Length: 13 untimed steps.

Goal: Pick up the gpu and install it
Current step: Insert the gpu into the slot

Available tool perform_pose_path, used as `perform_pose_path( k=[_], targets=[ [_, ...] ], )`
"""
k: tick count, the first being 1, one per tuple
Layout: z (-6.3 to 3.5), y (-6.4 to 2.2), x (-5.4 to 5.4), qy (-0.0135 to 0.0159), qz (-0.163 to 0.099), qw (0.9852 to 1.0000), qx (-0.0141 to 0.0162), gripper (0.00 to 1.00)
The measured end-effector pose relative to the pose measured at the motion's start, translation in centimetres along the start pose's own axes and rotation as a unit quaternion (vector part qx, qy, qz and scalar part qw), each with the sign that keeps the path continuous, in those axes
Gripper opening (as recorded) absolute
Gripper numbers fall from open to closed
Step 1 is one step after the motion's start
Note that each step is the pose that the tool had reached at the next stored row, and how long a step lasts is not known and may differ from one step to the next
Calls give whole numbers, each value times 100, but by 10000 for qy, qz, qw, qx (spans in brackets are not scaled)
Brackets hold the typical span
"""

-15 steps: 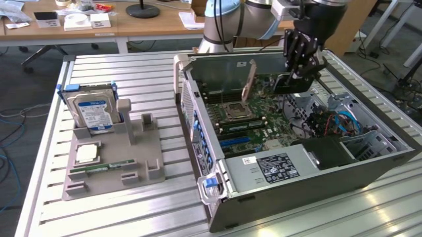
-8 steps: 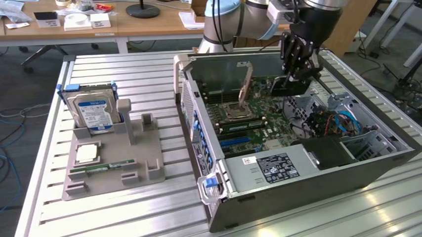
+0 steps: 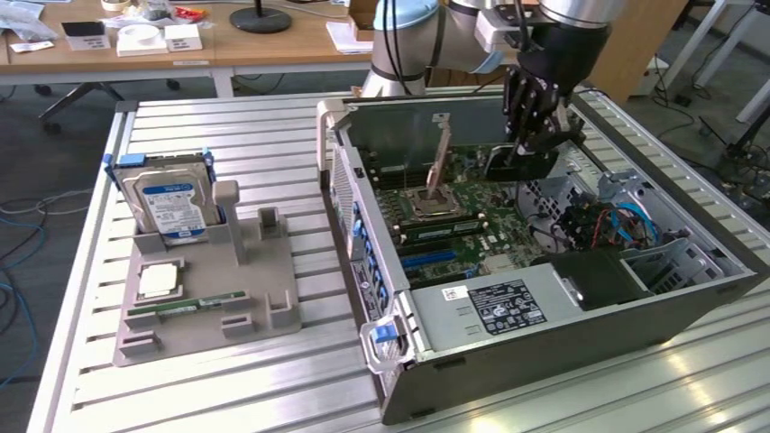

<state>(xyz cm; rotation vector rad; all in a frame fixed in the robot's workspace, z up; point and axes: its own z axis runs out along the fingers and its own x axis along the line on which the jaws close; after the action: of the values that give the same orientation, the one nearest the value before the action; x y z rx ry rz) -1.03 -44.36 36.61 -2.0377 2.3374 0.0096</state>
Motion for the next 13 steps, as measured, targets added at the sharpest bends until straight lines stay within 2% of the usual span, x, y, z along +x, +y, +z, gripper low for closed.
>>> perform_pose_path(
  k=[3, 13],
  targets=[
    [20, 26, 4, 1, 14, 10000, 0, 27],
    [22, 27, 4, 0, 14, 10000, 0, 27]
  ],
)
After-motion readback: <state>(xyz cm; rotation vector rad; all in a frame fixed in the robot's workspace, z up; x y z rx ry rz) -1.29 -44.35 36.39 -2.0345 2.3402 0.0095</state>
